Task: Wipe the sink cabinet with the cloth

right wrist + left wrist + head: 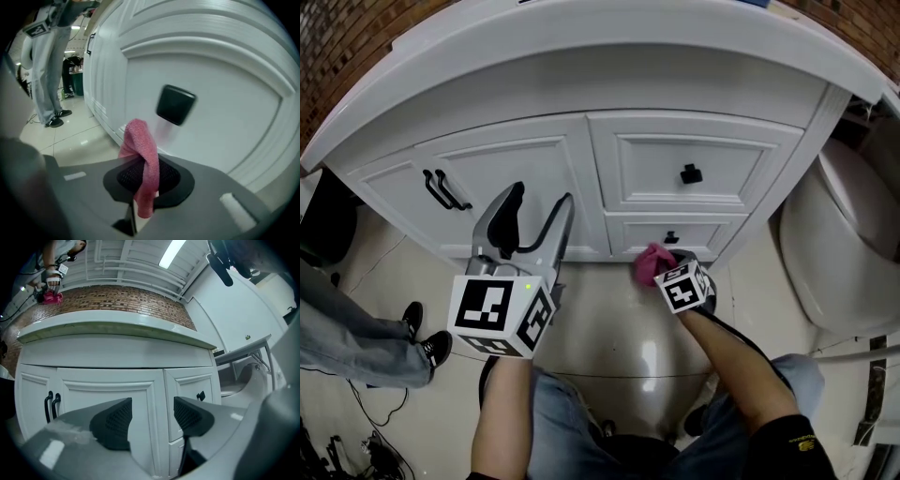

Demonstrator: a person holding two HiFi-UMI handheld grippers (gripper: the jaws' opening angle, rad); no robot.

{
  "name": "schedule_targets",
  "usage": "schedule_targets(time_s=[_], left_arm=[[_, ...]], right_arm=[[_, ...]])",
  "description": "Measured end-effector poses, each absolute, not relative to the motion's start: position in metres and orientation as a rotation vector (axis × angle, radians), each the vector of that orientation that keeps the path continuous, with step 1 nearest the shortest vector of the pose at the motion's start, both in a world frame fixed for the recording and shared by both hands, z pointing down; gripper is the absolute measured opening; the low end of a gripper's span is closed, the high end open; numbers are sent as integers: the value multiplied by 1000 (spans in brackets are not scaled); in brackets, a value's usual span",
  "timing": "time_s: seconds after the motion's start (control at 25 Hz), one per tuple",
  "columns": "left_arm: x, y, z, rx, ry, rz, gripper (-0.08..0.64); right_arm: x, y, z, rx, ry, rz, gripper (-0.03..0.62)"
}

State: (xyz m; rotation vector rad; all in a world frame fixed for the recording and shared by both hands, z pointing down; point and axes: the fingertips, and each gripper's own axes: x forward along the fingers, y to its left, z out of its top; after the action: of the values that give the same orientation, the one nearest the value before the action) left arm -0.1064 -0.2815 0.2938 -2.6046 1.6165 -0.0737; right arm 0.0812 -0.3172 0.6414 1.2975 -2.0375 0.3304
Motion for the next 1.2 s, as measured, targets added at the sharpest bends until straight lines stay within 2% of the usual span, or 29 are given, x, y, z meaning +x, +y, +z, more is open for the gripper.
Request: schedule_targets(time_s=[0.28, 0.4, 0.68, 0.76, 0.96, 1.2], left_arm=[[-80, -281, 289, -2641, 1552, -46, 278], [-64, -279, 288, -2654, 1514, -55, 278], [-51, -259, 287, -2687, 1491, -114, 278], [-53, -244, 282, -2677, 1492, -111, 278], [-71, -198, 265, -2609, 1519, -99, 278], [-63, -143, 228, -2570, 1527, 57, 278]], right_arm=[[224, -293, 648, 1665, -1741, 590, 40], [264, -285, 646, 1785, -1667, 660, 41], [250, -283, 579, 2126, -1783, 855, 40], [247, -280, 529, 2222, -1868, 738, 40], [233, -238, 379, 2221, -2134, 180, 40], [193, -144, 287, 2026, -2363, -93, 40]])
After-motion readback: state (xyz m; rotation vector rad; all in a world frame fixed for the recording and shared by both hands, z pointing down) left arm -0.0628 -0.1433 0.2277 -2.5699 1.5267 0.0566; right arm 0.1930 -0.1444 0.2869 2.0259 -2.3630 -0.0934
